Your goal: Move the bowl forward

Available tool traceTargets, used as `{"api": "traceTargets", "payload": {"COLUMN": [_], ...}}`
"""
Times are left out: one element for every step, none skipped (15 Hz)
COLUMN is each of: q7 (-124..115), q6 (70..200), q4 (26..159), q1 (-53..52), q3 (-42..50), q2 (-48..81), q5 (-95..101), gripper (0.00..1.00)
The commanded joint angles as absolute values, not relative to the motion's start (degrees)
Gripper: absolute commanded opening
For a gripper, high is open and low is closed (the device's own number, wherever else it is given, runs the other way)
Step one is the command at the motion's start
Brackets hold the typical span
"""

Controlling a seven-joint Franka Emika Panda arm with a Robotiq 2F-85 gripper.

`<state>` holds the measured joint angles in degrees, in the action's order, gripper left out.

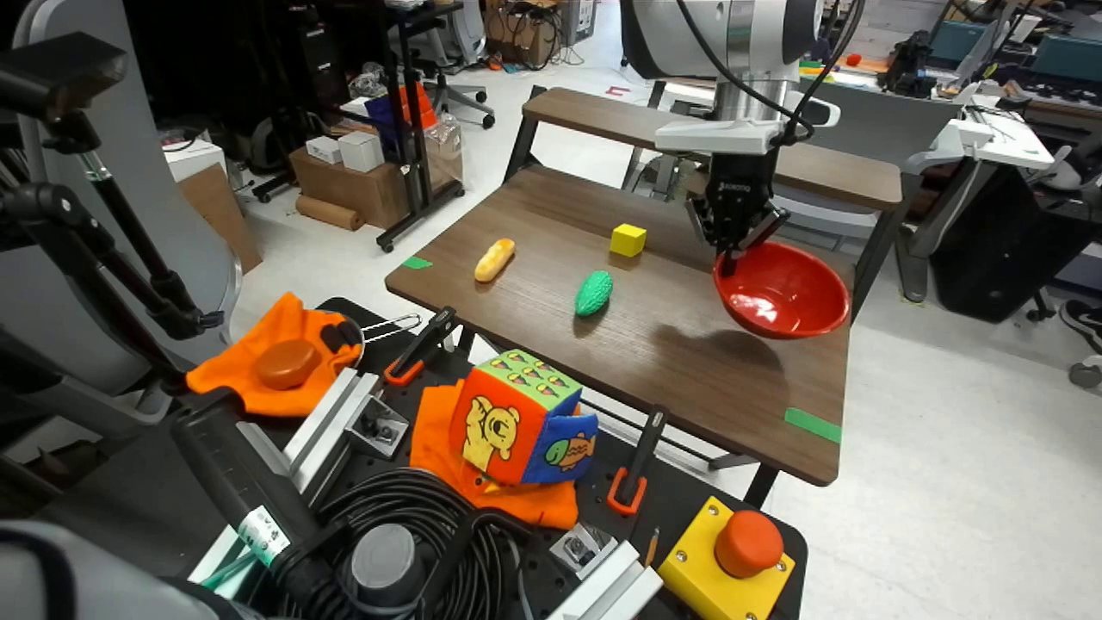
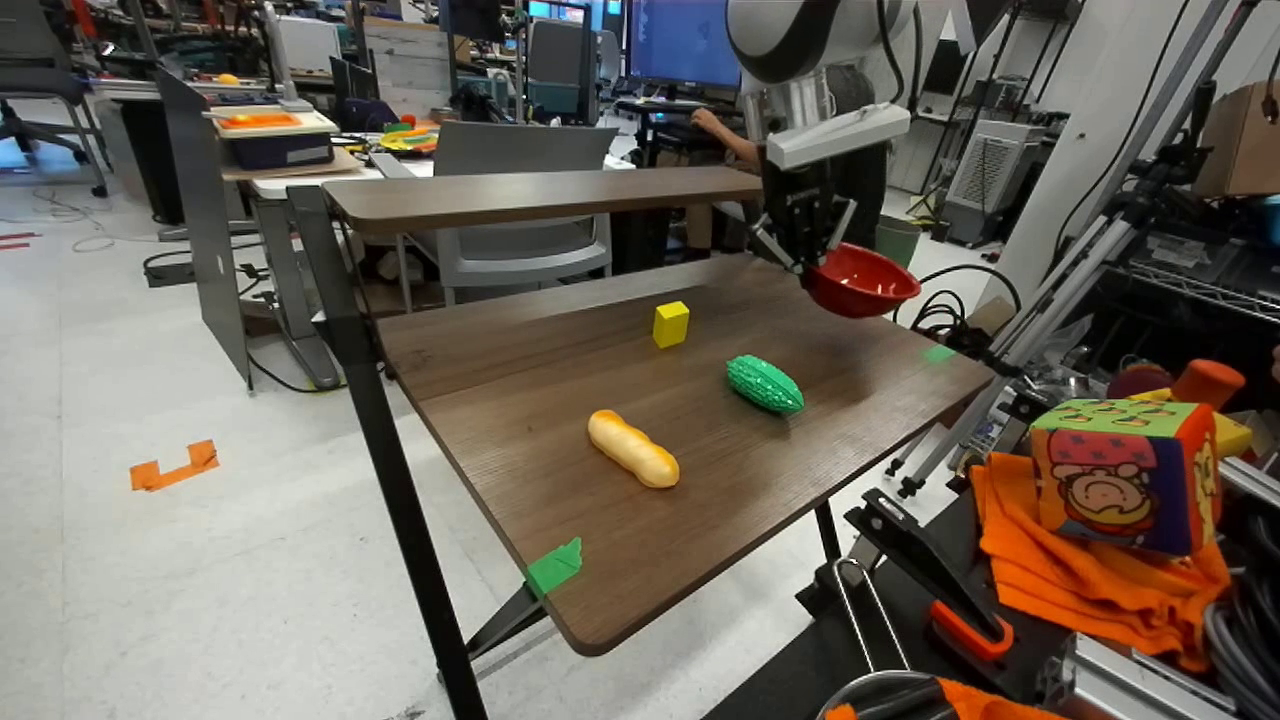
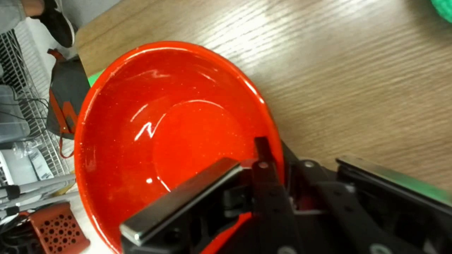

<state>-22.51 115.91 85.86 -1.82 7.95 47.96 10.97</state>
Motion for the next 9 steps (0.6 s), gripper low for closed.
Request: {"api": "traceTargets", "payload": {"q7": [-22.25, -22.41, -22.58, -22.35, -22.04, -21.91, -21.65, -21.59, -21.26], "q6": [113.5, 113.3, 112.89, 112.46, 111.78, 111.09, 110.24, 109.33, 108.31], "q4": [76.15, 73.93, 71.33, 68.92, 66.74, 64.57, 62.56, 60.34, 58.42], "q1": [-3.73, -4.14, -4.6, -5.0, -5.26, -5.57, -5.84, -6.12, -6.3], "q3": [8.25, 8.16, 8.1, 8.01, 7.82, 7.68, 7.52, 7.4, 7.26], "q2": [52.64, 53.79, 55.22, 56.66, 57.97, 59.47, 60.89, 62.46, 63.78], "q5": [11.15, 10.96, 10.79, 10.77, 10.52, 10.35, 10.26, 10.23, 10.18], "gripper": [0.02, 0.02, 0.02, 0.02, 0.02, 0.02, 0.02, 0.02, 0.02]}}
